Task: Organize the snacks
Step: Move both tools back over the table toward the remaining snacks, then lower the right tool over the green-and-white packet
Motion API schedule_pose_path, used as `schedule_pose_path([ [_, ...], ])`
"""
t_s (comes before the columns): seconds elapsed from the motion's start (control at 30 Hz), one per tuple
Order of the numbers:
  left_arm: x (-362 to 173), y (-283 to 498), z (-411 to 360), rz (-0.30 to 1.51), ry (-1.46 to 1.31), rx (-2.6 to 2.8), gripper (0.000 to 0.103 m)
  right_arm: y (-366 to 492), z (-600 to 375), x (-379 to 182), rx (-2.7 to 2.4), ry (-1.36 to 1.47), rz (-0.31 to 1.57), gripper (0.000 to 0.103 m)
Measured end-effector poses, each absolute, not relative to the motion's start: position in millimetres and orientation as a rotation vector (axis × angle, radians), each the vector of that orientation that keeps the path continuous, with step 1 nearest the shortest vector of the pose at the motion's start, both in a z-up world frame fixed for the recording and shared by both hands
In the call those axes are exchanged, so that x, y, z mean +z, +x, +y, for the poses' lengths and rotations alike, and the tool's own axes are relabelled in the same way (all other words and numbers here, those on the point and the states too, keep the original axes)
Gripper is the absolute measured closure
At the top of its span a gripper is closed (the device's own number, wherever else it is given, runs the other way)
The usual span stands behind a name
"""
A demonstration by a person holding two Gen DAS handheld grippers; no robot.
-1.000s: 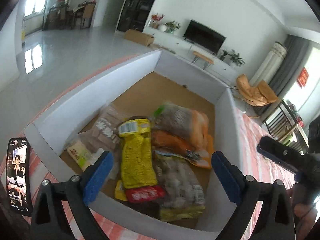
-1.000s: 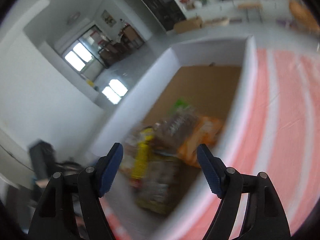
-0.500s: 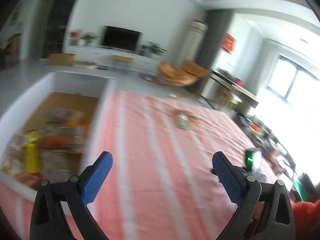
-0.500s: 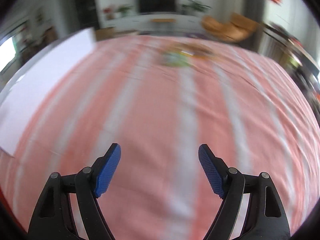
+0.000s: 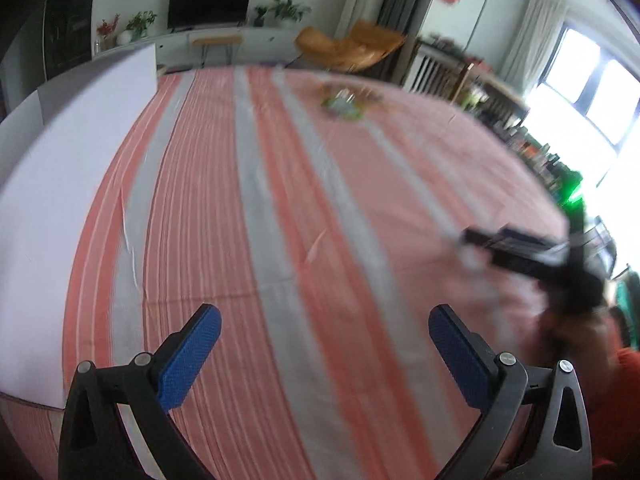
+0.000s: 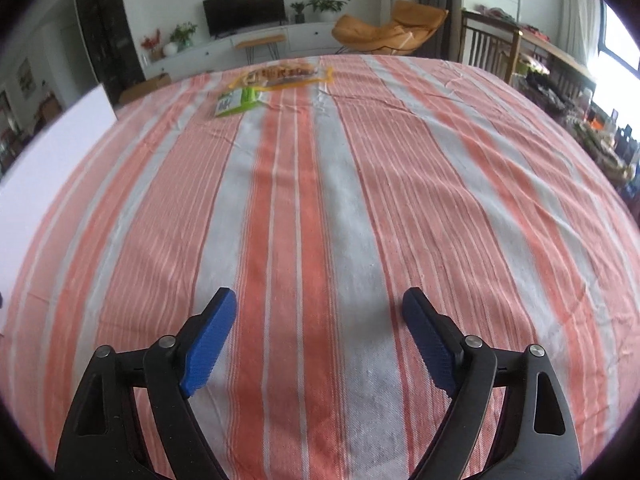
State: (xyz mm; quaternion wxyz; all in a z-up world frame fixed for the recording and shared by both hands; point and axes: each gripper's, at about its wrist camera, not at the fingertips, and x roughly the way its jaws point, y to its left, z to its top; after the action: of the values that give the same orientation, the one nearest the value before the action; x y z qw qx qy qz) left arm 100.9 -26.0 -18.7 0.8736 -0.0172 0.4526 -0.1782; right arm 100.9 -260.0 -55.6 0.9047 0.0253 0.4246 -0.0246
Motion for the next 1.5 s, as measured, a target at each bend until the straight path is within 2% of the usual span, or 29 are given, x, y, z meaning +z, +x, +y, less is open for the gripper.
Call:
schedule_pose_path([
  [0.2,-51.1,122.0,-24.8,0.97,0.074,-0.281,0.0,103.0,-259.1,-62.7,-0.068,0.018,0.889,0.014],
  [0.67,-63.2,168.5,-6.4,0.949,0.079,-0.134,0.0,101.9,-259.1,-62.4,-0.068,0.014,0.89,0.012],
  [0.8,-62.1,169.6,-6.3,0.949,0.074,-0.135,0.0,104.0,-257.2,-62.3,-0.052,0.01,0.904,0.007],
  [0.9,-62.1,169.7,-6.4,0.95,0.074,-0.135,0.0,112.5,-256.1,-60.2,-0.021,0.006,0.928,0.007],
  [1.17,-62.2,169.8,-6.0,0.95,0.074,-0.136,0.0,252.3,-228.5,-28.8,0.145,0.07,0.882,0.008],
  [1.33,-62.0,169.7,-6.3,0.95,0.075,-0.136,0.0,346.3,-188.3,-38.8,0.137,-0.053,0.932,0.01],
  [1.47,-62.1,169.7,-6.3,0.95,0.075,-0.136,0.0,372.8,-175.8,-51.6,0.126,-0.067,0.958,0.012],
  [1.5,-62.0,169.7,-6.4,0.95,0.075,-0.136,0.0,375.4,-176.1,-54.4,0.125,-0.061,0.966,0.025],
])
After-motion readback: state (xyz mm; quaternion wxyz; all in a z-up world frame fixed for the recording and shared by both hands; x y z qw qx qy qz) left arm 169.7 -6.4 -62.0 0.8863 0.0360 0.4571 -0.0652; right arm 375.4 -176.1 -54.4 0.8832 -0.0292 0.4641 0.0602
